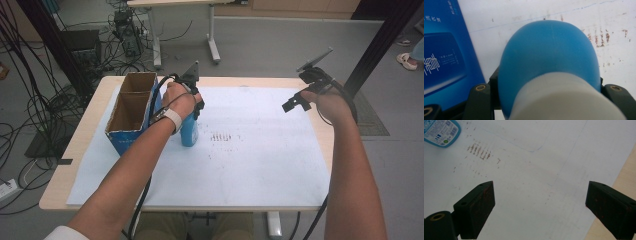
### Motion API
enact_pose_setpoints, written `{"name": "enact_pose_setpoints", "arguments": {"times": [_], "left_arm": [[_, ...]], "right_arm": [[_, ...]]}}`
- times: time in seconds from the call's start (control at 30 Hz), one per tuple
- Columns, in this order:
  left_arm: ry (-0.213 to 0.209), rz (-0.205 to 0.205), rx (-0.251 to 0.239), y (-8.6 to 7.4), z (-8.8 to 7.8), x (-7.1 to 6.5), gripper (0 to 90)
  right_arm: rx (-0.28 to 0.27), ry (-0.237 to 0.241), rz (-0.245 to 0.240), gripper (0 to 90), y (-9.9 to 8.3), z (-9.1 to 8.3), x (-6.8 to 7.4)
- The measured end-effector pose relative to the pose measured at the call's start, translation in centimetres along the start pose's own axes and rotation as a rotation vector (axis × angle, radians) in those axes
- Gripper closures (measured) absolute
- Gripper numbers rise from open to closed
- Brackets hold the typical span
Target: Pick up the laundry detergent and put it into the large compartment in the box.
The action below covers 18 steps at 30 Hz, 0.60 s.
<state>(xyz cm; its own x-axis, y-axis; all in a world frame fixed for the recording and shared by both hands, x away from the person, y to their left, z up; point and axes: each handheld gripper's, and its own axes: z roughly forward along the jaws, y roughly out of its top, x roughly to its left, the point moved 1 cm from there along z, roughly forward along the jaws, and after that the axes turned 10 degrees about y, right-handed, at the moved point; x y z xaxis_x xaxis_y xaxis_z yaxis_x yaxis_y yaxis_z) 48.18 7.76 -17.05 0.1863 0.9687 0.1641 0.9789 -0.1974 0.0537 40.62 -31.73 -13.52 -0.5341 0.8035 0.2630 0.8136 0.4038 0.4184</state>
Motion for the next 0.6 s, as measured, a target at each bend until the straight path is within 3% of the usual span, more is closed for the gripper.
{"name": "enact_pose_setpoints", "arguments": {"times": [0.6], "left_arm": [[-0.001,-0.002,-0.002,-0.06,0.01,0.03,39.7]], "right_arm": [[-0.001,0.001,0.003,8.5,-0.23,-0.03,-0.12]]}}
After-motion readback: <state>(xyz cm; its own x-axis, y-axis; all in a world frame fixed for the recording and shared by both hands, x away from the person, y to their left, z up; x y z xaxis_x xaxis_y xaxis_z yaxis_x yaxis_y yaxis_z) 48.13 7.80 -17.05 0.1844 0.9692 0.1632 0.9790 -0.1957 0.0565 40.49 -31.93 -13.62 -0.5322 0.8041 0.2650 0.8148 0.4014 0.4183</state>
